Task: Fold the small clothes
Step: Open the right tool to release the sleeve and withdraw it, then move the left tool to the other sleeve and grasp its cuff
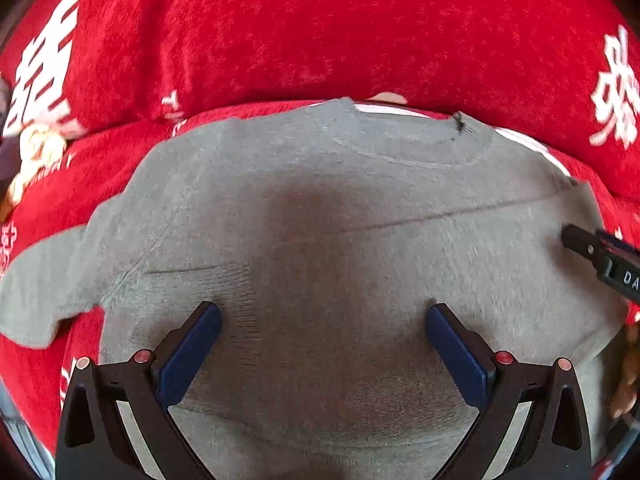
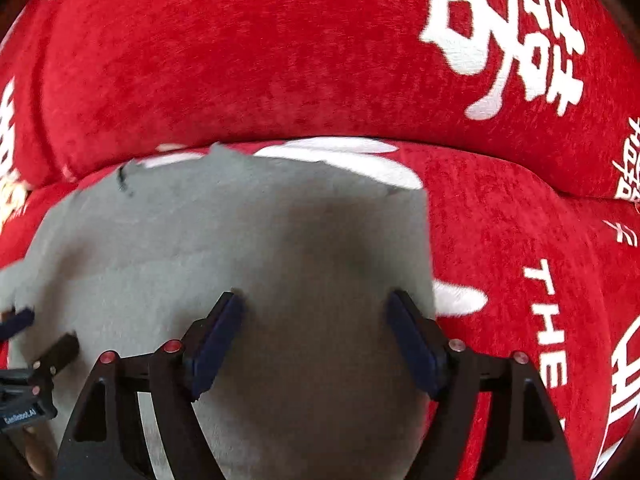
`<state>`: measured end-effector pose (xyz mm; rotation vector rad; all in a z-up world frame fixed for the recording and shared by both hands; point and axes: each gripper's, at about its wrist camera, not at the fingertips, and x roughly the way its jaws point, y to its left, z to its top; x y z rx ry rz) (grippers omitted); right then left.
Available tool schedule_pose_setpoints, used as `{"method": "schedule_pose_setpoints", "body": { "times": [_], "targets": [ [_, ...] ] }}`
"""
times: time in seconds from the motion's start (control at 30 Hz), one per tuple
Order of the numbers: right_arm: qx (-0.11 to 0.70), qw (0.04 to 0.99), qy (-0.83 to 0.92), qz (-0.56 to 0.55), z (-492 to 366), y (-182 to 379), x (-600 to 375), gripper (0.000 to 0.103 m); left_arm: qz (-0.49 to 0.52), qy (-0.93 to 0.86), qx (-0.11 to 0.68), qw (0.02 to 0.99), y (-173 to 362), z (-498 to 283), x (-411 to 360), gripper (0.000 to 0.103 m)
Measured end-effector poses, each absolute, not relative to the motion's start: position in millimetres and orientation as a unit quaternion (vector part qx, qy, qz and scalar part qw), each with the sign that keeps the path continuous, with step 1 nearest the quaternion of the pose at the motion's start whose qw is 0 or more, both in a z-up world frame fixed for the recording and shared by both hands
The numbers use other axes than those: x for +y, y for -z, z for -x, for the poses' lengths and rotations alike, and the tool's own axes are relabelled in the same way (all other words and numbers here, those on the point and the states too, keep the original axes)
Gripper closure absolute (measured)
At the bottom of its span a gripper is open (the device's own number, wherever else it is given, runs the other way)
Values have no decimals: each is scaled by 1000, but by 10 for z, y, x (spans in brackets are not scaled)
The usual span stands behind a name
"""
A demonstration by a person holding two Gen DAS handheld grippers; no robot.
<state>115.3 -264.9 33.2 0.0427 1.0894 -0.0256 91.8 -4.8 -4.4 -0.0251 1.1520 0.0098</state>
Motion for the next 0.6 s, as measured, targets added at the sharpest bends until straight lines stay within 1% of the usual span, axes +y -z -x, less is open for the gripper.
{"method": "schedule_pose_setpoints", "body": {
  "times": [0.1,0.17,0.23,0.3,0.37,0.5,0.6],
  "targets": [
    [490,872,-14,-15,-940,-509,-2512,23,37,7,532,846,-52,-776,10,0],
    [487,873,-33,-17,-785,-530,-2360,23,36,13,533,846,-20,-682,-4,0],
    [493,868,-53,-12,-634,-480,-2190,23,17,9,534,845,61,-589,-52,0],
    [500,865,-47,17,-489,-380,-2032,23,-5,8,520,854,53,-482,-86,0],
    [478,876,-30,57,-294,-345,-1921,23,-4,13,515,857,14,-382,-53,0],
    [465,884,-22,45,-4,-396,-1933,23,15,30,525,851,43,-129,79,0],
    [481,875,-27,44,196,-347,-1943,21,-8,30,504,863,50,59,111,0]
  ]
}}
